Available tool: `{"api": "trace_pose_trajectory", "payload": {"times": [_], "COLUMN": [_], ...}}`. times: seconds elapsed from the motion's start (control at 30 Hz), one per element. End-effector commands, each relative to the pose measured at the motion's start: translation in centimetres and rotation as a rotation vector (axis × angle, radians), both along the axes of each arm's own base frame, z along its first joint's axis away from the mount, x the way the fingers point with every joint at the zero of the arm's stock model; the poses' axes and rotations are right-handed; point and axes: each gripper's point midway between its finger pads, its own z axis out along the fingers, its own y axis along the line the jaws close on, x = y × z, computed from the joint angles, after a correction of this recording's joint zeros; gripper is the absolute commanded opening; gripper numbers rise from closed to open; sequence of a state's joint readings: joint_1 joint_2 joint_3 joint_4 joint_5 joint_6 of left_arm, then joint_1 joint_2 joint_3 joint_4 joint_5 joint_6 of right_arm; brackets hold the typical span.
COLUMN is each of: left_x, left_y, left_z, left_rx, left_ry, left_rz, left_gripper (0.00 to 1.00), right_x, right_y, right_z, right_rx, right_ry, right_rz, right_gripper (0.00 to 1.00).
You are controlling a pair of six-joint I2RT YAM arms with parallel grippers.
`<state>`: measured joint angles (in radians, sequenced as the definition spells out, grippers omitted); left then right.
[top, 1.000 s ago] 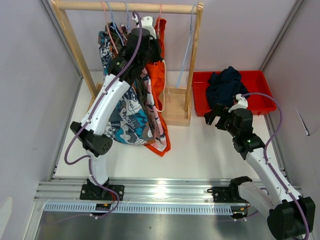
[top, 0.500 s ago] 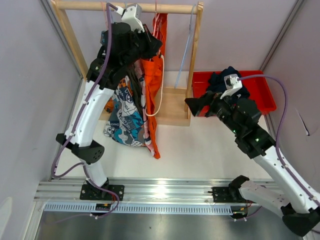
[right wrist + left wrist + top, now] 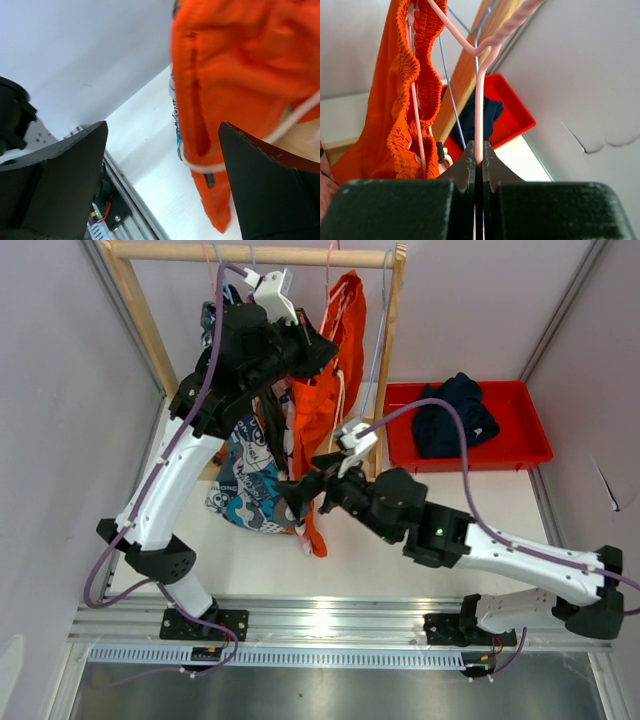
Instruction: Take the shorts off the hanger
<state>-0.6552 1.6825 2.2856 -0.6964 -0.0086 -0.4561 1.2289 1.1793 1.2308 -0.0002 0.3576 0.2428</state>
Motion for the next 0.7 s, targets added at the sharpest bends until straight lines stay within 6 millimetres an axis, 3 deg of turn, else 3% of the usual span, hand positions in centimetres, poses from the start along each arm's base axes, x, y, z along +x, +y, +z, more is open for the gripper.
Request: {"api": "trace_pose_trajectory", "payload": {"times": [0.0, 0.03, 0.23, 0.33, 0.43, 0.47, 0.53, 0.57, 0.67], "left_x": [-3.9, -3.9, -6.3, -7.2, -7.6, -8.2, -8.1, -8.2, -8.1], "left_y": [1.8, 1.8, 3.2, 3.7, 4.0, 4.4, 4.5, 4.6, 4.8], "left_z": [6.5, 5.7, 6.5, 6.5, 6.4, 6.8, 6.3, 6.4, 6.4], "left_rx": [-0.132, -0.121, -0.147, -0.148, -0.153, -0.162, -0.161, -0.161, -0.157], "left_ry": [-0.143, -0.129, -0.151, -0.154, -0.154, -0.166, -0.162, -0.165, -0.167], "left_rz": [-0.038, -0.039, -0.059, -0.064, -0.066, -0.067, -0.063, -0.061, -0.052], "left_gripper": [0.0, 0.0, 0.0, 0.0, 0.0, 0.0, 0.0, 0.0, 0.0], "right_x": [0.9, 1.0, 2.4, 2.8, 2.6, 2.3, 1.3, 0.8, -1.7], "right_y": [0.6, 1.5, 2.7, 2.9, 3.3, 3.4, 3.9, 4.1, 4.6], "right_z": [3.8, 3.7, 3.2, 2.8, 2.6, 2.6, 2.5, 2.6, 2.4], "right_rx": [0.07, 0.068, 0.051, 0.038, 0.035, 0.031, 0.027, 0.021, 0.008], "right_ry": [-0.075, -0.075, -0.11, -0.115, -0.12, -0.126, -0.13, -0.136, -0.144], "right_rz": [-0.103, -0.106, -0.203, -0.254, -0.266, -0.26, -0.241, -0.234, -0.215], "right_gripper": [0.99, 0.99, 0.98, 0.88, 0.69, 0.51, 0.24, 0.0, 0.0]}}
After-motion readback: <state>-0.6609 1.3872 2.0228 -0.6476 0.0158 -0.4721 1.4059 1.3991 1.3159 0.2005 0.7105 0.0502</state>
